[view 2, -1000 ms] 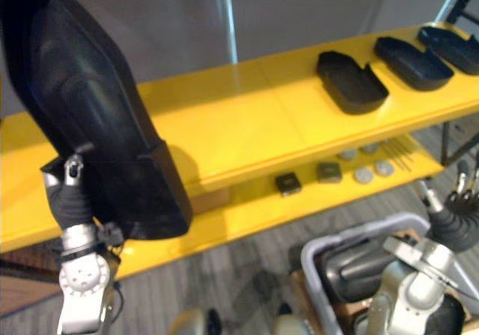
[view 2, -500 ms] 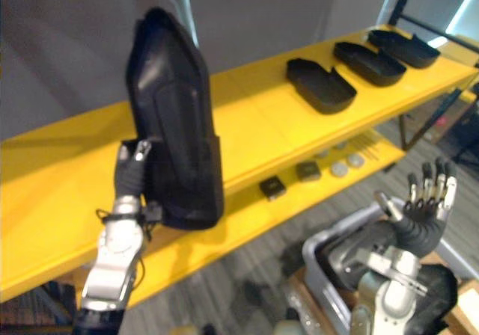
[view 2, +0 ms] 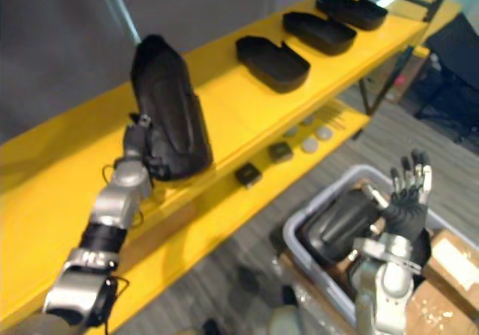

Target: Walk over and take plastic housings, then place them on the shelf

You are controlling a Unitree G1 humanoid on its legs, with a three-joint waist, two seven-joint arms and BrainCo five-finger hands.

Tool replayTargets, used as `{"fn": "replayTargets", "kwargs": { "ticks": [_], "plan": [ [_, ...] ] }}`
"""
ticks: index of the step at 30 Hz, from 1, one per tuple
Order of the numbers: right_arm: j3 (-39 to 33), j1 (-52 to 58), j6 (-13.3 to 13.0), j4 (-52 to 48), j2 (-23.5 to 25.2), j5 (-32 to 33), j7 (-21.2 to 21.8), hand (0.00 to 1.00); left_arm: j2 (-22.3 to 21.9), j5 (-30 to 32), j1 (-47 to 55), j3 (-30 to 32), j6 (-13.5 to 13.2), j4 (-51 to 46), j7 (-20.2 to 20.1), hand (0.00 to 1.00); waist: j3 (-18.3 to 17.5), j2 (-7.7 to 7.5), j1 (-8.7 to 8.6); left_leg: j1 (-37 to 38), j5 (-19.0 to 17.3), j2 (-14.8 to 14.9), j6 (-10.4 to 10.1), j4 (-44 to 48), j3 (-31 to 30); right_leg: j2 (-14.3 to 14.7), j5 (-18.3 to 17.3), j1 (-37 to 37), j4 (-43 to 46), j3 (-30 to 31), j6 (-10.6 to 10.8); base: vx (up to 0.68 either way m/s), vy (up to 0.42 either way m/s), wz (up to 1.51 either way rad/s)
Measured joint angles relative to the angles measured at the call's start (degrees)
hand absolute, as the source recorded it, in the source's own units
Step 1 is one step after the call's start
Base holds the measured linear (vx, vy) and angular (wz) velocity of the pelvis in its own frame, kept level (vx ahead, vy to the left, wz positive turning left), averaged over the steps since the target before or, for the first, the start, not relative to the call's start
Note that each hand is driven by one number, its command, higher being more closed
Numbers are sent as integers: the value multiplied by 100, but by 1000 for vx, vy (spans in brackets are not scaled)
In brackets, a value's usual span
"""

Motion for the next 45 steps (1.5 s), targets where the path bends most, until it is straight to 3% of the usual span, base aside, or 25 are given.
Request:
{"fn": "replayTargets", "kwargs": {
  "ticks": [6,10,15,25,26,37,45],
  "plan": [
    [558,318,-1,249,26,74,-182,0,11,-85,-204,390,372,647,575,100,359,-43,-131,22,25,23,-28,-44,64,32,-19,-62,30,94,-22,6,1,-6],
    [828,522,-6,383,90,123,-438,0,394,20,-351,615,727,726,917,100,453,-143,-145,-64,23,127,-36,45,78,125,-49,-190,152,111,-69,-8,-34,-4],
    [878,581,-52,385,110,130,-641,0,633,208,-438,885,948,729,1032,100,693,-158,-95,-96,15,193,-57,115,55,184,-74,-223,234,100,-105,-4,-6,0],
    [1246,752,-173,408,86,257,-756,0,845,457,-551,997,1259,813,1038,100,744,-106,-21,-288,14,238,-60,236,24,205,-83,-400,343,86,-108,0,0,0],
    [1253,762,-173,408,84,279,-755,0,845,458,-552,996,1281,812,1029,0,746,-103,-18,-290,14,238,-60,238,22,204,-83,-401,345,85,-107,0,0,0],
    [1355,813,-173,416,54,463,-763,0,902,345,-750,970,1253,932,908,0,758,-82,-13,-330,13,253,-61,263,37,211,-83,-446,366,91,-108,0,0,0],
    [1356,903,-188,416,52,463,-748,0,912,-726,-788,862,365,937,1250,0,811,-118,-21,-380,-3,293,-61,357,43,231,-83,-494,418,100,-108,0,0,0]
  ]
}}
